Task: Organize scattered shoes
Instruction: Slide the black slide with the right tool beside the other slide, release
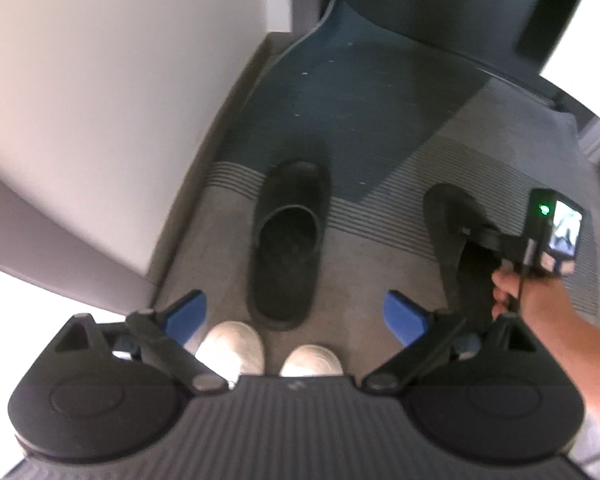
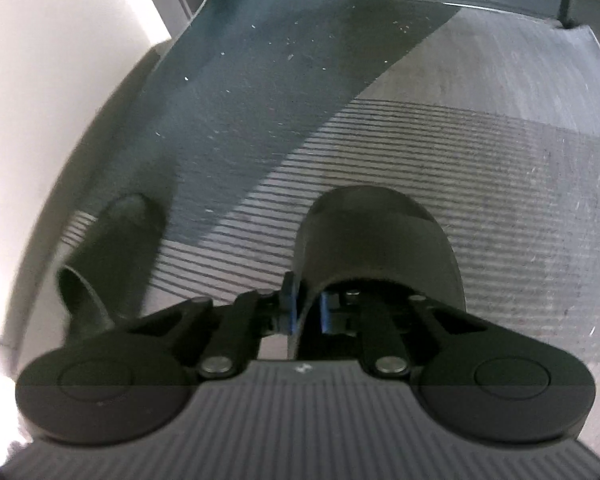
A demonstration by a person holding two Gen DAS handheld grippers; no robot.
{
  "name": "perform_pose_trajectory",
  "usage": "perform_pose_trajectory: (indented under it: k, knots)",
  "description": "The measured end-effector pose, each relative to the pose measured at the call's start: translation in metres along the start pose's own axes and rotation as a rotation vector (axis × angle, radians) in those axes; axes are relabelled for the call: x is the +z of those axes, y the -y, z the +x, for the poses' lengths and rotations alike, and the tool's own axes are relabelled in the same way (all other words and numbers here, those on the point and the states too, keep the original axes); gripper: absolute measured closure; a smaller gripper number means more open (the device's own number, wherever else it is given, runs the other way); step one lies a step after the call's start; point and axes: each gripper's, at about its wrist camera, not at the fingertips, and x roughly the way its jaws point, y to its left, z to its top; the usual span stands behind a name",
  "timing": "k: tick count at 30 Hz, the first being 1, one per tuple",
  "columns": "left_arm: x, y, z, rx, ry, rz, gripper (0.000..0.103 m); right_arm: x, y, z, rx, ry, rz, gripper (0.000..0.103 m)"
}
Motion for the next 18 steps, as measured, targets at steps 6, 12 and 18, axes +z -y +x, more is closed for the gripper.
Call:
perform_pose_trajectory:
  k: [6,12,18]
  knots:
    - [0.011,-0.019,0.002,0.005,0.007,-0.045,0.006,-0.004,-0.056,0.0,-0.051,0.051,0.062,0.09]
    - [0.024,-0.038,0.001,-0.003,0.012,-0.077,0.006,-0.007,-0.092,0.021,-0.088,0.067,0.185,0.09]
    - [0.03,-0.043,-0.001,-0.059,-0.004,-0.086,0.006,-0.023,-0.124,0.051,-0.1,0.04,0.198,0.09]
